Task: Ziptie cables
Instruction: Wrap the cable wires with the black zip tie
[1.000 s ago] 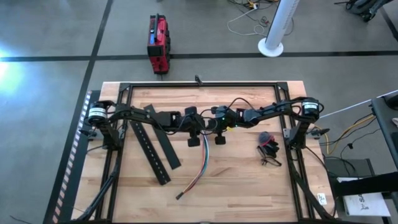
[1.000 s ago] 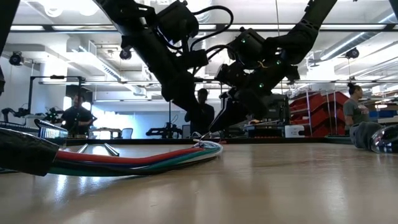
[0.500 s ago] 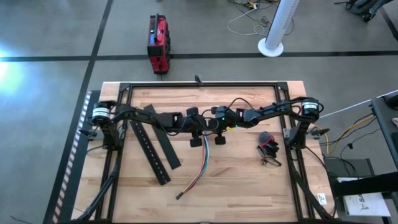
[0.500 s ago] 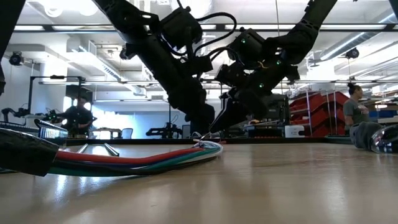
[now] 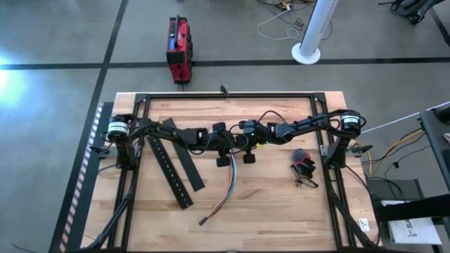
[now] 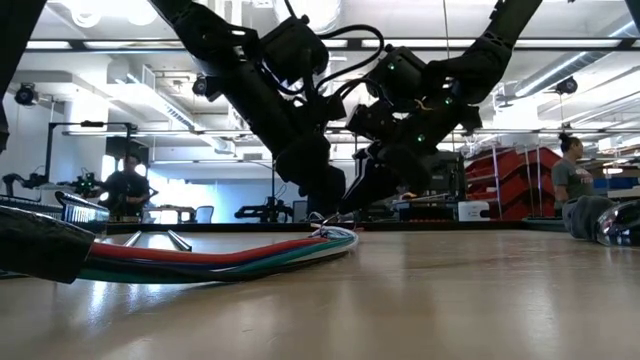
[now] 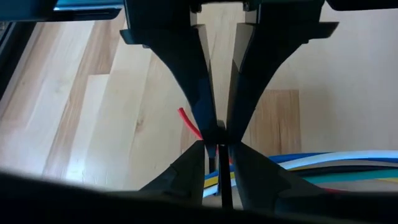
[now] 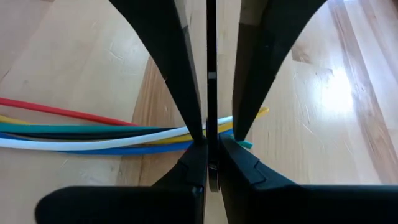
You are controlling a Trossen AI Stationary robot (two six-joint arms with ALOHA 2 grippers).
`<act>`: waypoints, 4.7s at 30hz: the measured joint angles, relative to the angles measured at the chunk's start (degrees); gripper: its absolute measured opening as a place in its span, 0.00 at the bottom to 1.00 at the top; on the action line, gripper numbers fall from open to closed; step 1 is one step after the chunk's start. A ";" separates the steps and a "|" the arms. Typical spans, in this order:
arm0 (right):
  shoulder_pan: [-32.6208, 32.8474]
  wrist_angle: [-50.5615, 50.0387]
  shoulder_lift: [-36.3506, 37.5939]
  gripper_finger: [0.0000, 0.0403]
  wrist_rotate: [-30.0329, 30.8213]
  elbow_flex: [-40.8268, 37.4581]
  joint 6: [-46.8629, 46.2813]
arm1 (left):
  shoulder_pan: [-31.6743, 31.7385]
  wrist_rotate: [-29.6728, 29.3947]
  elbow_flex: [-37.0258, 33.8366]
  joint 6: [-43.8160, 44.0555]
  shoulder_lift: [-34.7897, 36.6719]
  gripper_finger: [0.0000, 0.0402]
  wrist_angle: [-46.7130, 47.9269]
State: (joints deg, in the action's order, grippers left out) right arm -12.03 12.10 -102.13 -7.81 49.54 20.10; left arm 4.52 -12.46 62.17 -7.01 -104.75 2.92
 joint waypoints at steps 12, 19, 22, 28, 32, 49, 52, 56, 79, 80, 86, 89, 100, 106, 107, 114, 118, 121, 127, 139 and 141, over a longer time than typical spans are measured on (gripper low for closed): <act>0.00 0.15 0.00 0.02 -0.11 0.00 -0.04 | 0.08 -0.01 0.00 -0.02 0.01 0.10 3.74; 0.00 0.15 0.00 0.02 -0.11 0.00 -0.09 | 0.08 0.00 -0.02 -0.44 0.07 0.03 3.55; 0.00 0.17 0.00 0.02 -0.11 0.02 -0.11 | 0.08 -0.01 -0.04 -0.46 0.10 0.07 3.09; 0.00 0.15 0.00 0.02 -0.13 0.02 -0.11 | 0.08 -0.01 -0.04 -0.46 0.20 0.13 3.04; 0.00 0.17 0.00 0.02 -0.13 0.02 -0.06 | 0.08 -0.01 -0.04 -1.29 0.20 0.17 1.89; -0.02 0.13 0.00 0.02 -0.07 0.02 -0.10 | 0.08 -0.01 -0.09 -1.53 0.20 0.05 0.33; -0.02 0.13 0.00 0.02 0.02 0.02 -0.11 | 0.08 -0.01 -0.09 -1.53 0.20 0.01 0.37; -0.02 0.15 0.00 0.02 0.07 0.02 -0.15 | 0.06 -0.28 -0.09 -1.52 0.20 0.01 0.71; -0.02 0.24 0.00 0.02 -0.13 0.17 -0.18 | 0.04 -1.14 -4.01 3.18 7.85 0.00 8.52; -0.02 0.24 0.00 0.02 -0.11 0.17 -0.17 | 0.04 -1.54 -4.95 3.80 8.48 0.00 8.49; -0.02 0.22 0.00 0.02 -0.15 0.13 -0.17 | 0.04 -2.07 -9.56 6.29 12.84 0.00 6.87; -0.02 0.27 0.00 0.02 -0.13 0.13 -0.17 | 0.04 -1.95 -10.25 6.51 14.79 0.00 5.81; -0.02 -0.33 0.00 0.02 -0.14 0.00 -0.15 | 0.03 -1.93 -8.63 6.14 13.07 0.19 2.04; 0.00 -0.06 0.00 0.02 -0.17 0.00 -0.15 | -0.60 -1.34 -8.63 6.05 9.51 0.32 -3.24; 0.00 0.06 0.00 0.02 -0.17 0.00 -0.15 | -0.60 -0.61 -8.63 6.05 9.27 0.34 -4.38; 0.00 0.07 0.00 0.02 -0.17 0.00 -0.46 | -0.60 1.46 -8.61 6.36 6.35 0.39 -8.51; 0.00 0.04 0.00 0.02 -0.15 0.00 -0.46 | -0.49 1.46 -8.63 7.08 4.39 0.37 -10.01; 0.00 0.01 0.00 0.02 -0.15 0.00 -0.59 | -0.49 1.42 -8.63 7.13 3.27 0.34 -11.50; 0.00 0.07 0.00 0.02 -0.15 0.00 -0.59 | -0.12 1.04 -8.63 7.13 2.89 0.28 -13.49; 0.00 0.08 0.00 0.02 -0.15 0.02 -0.59 | 0.65 1.00 -8.63 7.13 2.29 0.17 -13.53; 0.00 0.14 0.00 0.02 -0.15 0.02 -0.59 | 0.65 1.00 -8.63 7.13 2.29 0.16 -13.47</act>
State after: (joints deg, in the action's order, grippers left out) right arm -12.03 12.24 -102.13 -7.97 49.56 19.51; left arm 5.17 -11.46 53.54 0.12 -102.45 -10.56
